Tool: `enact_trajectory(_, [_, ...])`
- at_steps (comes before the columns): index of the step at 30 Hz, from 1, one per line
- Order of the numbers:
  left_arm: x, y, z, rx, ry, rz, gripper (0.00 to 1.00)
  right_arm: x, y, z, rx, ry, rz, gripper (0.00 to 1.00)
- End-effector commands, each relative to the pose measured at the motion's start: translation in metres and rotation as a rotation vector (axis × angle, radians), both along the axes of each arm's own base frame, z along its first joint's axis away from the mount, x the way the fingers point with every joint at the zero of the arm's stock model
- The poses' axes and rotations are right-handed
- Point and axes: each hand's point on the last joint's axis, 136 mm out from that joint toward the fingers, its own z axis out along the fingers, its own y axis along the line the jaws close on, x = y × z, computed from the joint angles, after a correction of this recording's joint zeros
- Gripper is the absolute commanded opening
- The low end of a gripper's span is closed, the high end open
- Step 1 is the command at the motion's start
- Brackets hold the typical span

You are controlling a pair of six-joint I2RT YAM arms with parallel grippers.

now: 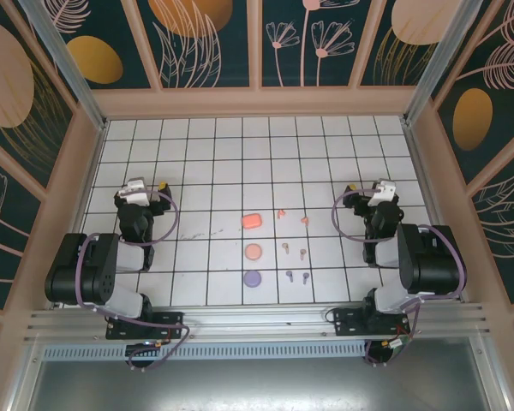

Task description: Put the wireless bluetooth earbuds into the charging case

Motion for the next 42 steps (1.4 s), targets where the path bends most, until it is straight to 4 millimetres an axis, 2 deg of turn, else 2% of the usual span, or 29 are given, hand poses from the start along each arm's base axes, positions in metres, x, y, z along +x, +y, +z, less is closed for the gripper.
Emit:
enact_trajectory(1, [0.005,0.0,0.009,0.004,-0.032,-0.002,0.99,0.007,0.002,0.016,-0.017,-0.06,0.008,0.99])
enact_trajectory(30, [0.004,-0.001,0.01,0.007,-0.037,-0.008,0.99,0.01,0.002,0.016,-0.012,-0.043,0.011,0.99])
enact_trajectory(36, [0.006,-0.002,0.014,0.011,-0.034,-0.015,0.96,0.028,-0.006,0.032,0.0,0.038,-0.037,0.99])
enact_trajectory(42, [0.012,0.002,0.024,0.007,-0.003,0.01,0.96,0.026,-0.004,0.059,0.041,0.05,-0.037,0.99])
